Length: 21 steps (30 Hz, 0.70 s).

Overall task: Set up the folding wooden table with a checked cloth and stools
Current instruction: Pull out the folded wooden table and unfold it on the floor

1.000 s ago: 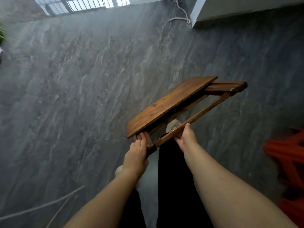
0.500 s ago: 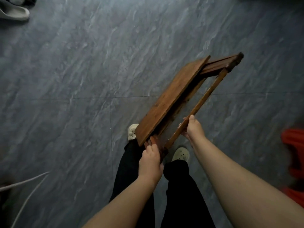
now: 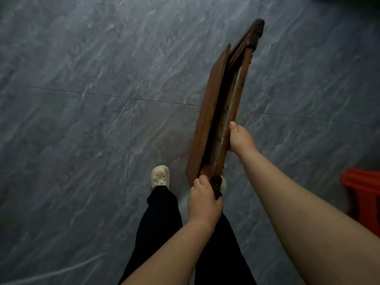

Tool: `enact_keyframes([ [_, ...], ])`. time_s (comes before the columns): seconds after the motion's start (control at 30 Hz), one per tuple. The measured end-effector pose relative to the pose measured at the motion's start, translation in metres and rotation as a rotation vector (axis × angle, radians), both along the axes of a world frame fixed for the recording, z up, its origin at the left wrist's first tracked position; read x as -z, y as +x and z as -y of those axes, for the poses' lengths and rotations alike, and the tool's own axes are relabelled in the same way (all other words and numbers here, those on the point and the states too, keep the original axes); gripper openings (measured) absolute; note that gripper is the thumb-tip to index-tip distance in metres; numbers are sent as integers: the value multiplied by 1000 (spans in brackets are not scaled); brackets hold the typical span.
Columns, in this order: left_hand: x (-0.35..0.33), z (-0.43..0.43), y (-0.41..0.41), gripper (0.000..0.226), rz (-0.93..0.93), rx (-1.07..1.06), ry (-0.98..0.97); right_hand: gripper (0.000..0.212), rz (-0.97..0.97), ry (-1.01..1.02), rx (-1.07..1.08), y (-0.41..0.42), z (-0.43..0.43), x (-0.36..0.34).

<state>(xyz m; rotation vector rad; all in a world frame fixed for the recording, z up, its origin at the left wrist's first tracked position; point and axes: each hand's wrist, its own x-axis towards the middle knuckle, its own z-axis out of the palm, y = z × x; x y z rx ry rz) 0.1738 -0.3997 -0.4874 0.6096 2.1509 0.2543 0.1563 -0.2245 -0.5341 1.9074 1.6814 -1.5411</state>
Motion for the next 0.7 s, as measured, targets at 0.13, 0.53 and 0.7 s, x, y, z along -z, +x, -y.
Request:
enact_keyframes([
  [0.13,5,2,-1,48,7,22,39,51,-19,178,-17,3,14,-8],
  [0.53,33,12,-55,65,281,382,280,46,-72,546,137,11,35,16],
  [0.7,70,3,-128,62,87,737,335,47,-28,580,145,22,31,23],
])
